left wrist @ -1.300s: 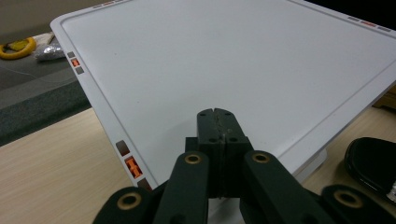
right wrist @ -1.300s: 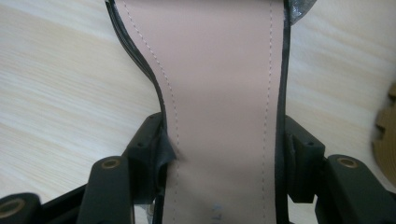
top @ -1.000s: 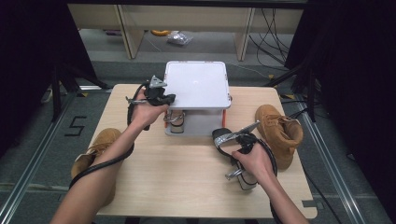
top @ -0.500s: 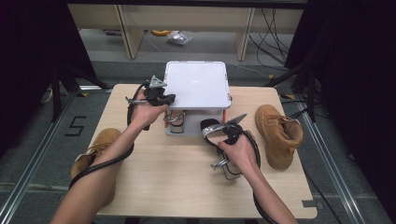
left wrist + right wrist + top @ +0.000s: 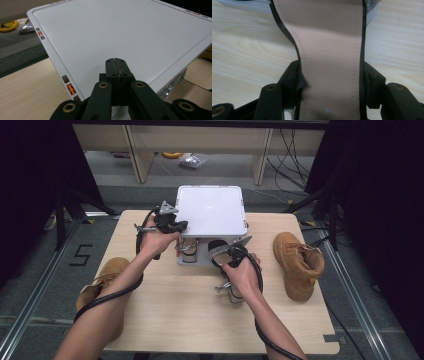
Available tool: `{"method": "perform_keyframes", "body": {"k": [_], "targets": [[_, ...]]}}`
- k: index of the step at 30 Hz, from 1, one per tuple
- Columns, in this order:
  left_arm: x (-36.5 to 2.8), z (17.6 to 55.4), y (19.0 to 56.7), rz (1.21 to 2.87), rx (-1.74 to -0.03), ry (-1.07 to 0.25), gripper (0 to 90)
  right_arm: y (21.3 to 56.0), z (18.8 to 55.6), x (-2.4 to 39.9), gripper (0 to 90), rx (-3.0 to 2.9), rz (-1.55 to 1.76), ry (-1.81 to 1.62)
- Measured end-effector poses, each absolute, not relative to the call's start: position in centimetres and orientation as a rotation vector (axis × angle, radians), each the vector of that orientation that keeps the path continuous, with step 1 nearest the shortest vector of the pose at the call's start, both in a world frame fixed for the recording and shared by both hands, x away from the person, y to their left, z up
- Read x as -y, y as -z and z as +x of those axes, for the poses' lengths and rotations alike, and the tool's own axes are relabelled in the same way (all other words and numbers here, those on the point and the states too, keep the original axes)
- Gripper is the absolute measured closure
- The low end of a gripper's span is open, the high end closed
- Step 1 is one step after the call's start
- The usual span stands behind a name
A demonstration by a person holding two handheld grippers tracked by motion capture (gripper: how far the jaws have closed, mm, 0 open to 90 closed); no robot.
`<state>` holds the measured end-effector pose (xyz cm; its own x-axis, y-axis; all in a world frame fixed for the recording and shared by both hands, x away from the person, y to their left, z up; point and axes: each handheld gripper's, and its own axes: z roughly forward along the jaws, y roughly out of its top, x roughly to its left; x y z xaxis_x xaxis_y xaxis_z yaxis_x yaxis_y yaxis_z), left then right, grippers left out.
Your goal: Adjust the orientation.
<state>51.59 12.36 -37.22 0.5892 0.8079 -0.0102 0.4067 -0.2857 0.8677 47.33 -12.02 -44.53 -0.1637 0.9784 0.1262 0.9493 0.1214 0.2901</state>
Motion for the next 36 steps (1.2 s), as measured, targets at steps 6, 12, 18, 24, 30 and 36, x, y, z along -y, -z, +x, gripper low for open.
{"method": "perform_keyframes", "body": {"k": [6,12,18,24,30,36], "targets": [[-12.3,51.6,37.2,1.905,-0.968,-0.556,89.8,45.0,47.8,11.1,43.4,-2.249,1.994,-0.49],[-12.3,51.7,37.2,1.911,-0.97,-0.557,89.8,45.5,48.2,10.5,43.4,-2.215,2.017,-0.456],[-12.3,51.7,37.2,1.908,-0.969,-0.555,89.8,46.0,48.5,10.0,43.3,-2.201,2.057,-0.443],[-12.3,51.7,37.2,1.91,-0.967,-0.554,89.8,46.7,48.7,9.8,43.0,-2.189,2.076,-0.42],[-12.3,51.7,37.1,1.912,-0.968,-0.553,89.8,46.5,48.6,9.8,39.9,-2.216,2.028,-0.412],[-12.3,51.7,37.1,1.919,-0.97,-0.559,89.8,44.5,47.7,10.9,34.4,-2.204,1.951,-0.522]]}}
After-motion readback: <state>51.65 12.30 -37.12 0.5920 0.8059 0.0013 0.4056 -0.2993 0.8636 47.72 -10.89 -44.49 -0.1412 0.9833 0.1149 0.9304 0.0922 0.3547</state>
